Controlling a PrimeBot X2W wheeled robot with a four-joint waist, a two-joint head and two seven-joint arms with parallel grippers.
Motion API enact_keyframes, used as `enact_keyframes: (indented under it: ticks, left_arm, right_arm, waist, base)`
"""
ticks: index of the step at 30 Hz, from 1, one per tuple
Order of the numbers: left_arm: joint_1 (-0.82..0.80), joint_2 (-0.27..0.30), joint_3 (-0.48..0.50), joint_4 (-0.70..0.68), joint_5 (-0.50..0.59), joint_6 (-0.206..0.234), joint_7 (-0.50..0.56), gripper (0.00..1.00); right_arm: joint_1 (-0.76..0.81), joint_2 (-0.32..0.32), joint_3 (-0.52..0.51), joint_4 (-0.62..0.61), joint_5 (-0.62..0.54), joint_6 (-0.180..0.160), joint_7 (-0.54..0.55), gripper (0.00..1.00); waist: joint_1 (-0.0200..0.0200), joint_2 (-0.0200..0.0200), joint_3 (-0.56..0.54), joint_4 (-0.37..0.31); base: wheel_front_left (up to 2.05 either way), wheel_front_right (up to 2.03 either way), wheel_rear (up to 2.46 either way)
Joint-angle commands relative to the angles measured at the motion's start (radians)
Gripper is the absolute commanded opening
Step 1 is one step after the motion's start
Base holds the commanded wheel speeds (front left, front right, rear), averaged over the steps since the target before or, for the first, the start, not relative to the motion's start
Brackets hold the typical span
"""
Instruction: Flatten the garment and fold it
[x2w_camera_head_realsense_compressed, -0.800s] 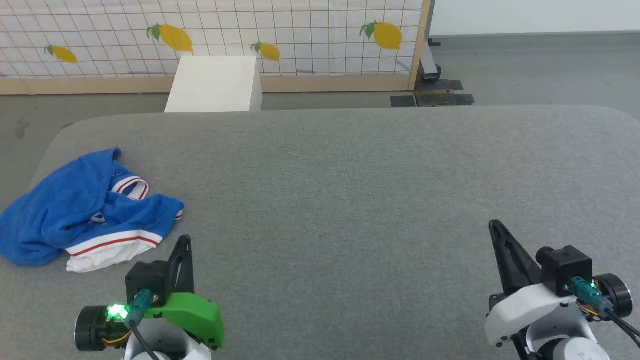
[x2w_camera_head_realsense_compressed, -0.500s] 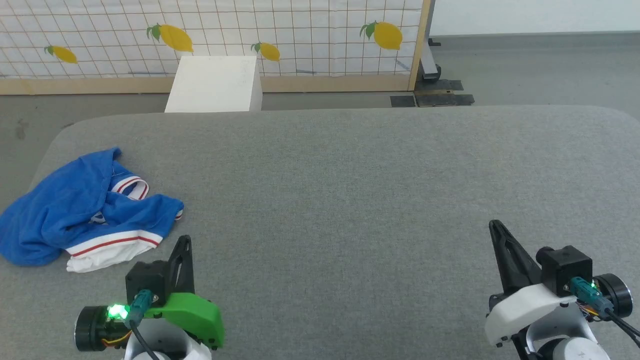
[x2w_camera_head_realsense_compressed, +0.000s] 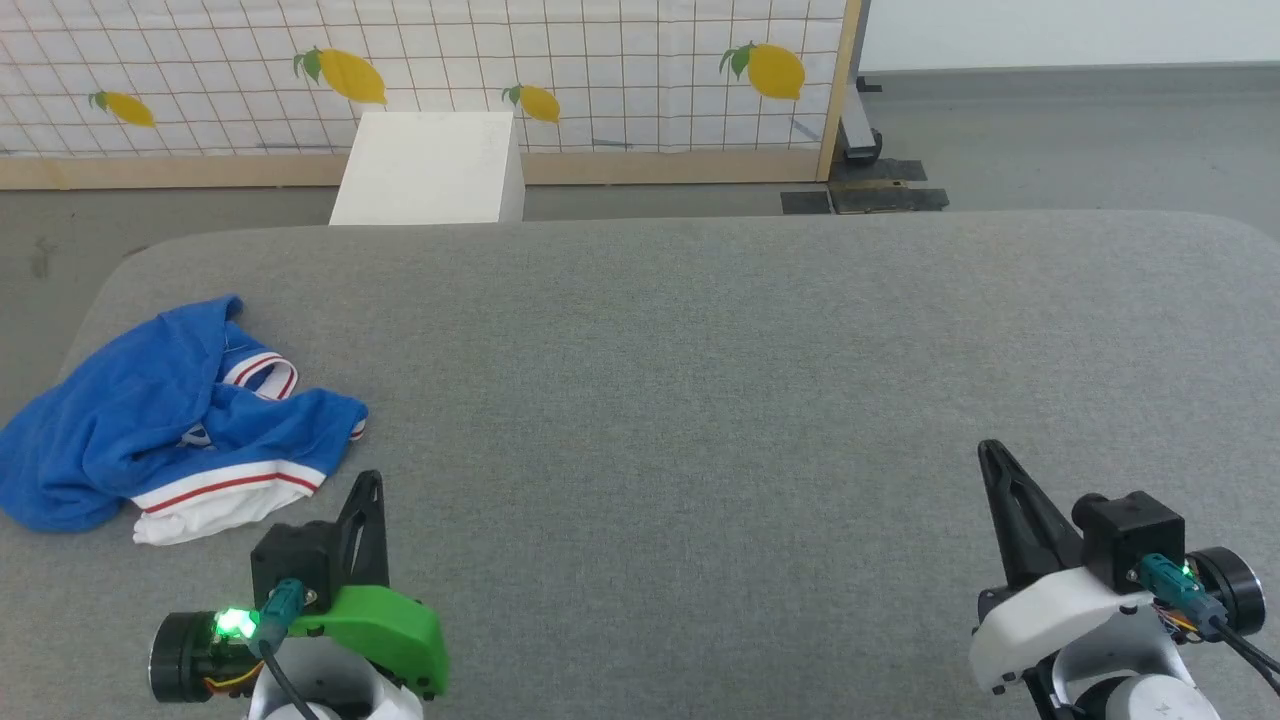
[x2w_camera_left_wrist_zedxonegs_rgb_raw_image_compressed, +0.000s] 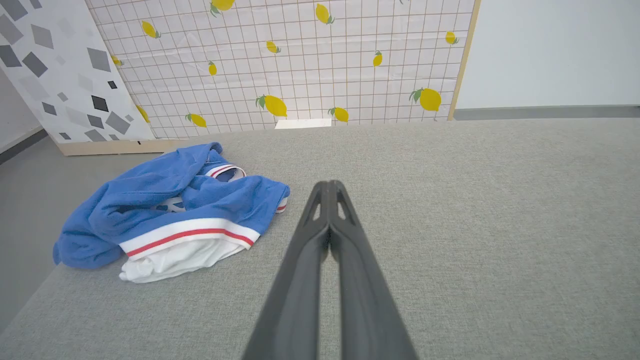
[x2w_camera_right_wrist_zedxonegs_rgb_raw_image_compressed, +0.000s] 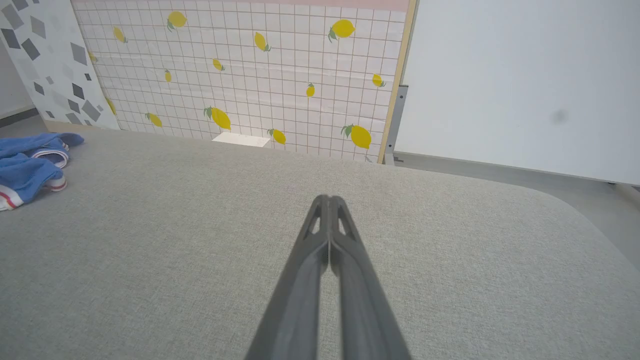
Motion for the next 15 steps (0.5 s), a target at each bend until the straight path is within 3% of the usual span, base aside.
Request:
enact_keyframes:
  ticks: [1, 9, 10, 15]
  left_arm:
    - [-0.018, -0.004, 0.003, -0.003, 0.013, -0.001, 0.001, 0.0]
    - [-0.018, -0.004, 0.003, -0.003, 0.013, -0.001, 0.001, 0.0]
    - [0.0, 0.0, 0.0, 0.0, -0.001, 0.0, 0.0, 1.0]
    - [-0.002, 0.0, -0.007, 0.007, -0.01, -0.002, -0.006, 1.0]
  right_arm:
    - [-0.015, 0.003, 0.0, 0.002, -0.006, -0.002, -0.007, 0.0]
    - [-0.015, 0.003, 0.0, 0.002, -0.006, -0.002, -0.007, 0.0]
    - [0.0, 0.0, 0.0, 0.0, 0.0, 0.0, 0.0, 1.0]
    - [0.0, 0.0, -0.003, 0.005, 0.001, 0.0, -0.003, 1.0]
  waist:
    - [0.0, 0.012, 0.0, 0.0]
    - [0.0, 0.012, 0.0, 0.0]
    - [0.0, 0.0, 0.0, 0.0]
    - [0.0, 0.0003, 0.0, 0.0]
  base:
    - [0.0, 0.0, 0.0]
    - [0.0, 0.0, 0.0]
    - [0.0, 0.0, 0.0]
    - [0.0, 0.0, 0.0]
